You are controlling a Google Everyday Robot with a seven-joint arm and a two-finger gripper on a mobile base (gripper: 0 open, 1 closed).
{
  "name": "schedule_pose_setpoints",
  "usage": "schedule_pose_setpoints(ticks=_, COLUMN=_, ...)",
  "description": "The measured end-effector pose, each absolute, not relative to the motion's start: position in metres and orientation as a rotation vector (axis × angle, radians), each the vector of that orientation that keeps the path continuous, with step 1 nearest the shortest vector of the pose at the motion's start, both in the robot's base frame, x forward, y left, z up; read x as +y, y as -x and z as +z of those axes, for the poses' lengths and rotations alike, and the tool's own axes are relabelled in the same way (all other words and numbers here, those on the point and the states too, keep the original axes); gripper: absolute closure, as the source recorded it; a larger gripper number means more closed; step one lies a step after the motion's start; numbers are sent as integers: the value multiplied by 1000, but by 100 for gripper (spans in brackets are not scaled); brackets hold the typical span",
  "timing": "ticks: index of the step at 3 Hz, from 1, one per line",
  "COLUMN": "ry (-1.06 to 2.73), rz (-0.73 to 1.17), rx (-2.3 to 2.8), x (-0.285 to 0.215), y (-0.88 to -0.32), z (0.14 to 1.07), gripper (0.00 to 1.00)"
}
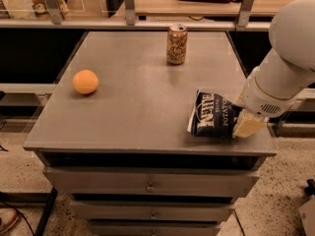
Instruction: Move blue chip bag near orange can
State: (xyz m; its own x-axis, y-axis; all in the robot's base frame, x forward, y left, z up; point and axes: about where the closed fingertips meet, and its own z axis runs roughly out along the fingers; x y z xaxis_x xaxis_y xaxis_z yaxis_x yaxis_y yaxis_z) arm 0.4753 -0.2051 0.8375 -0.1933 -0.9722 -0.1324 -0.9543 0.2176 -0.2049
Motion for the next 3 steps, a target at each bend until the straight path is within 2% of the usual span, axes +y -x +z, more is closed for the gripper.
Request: schedule_pose_setpoints(ticks=3, ry=1783, rz=-226, rx=2270, x=-207, y=-543, z=884, gripper=100)
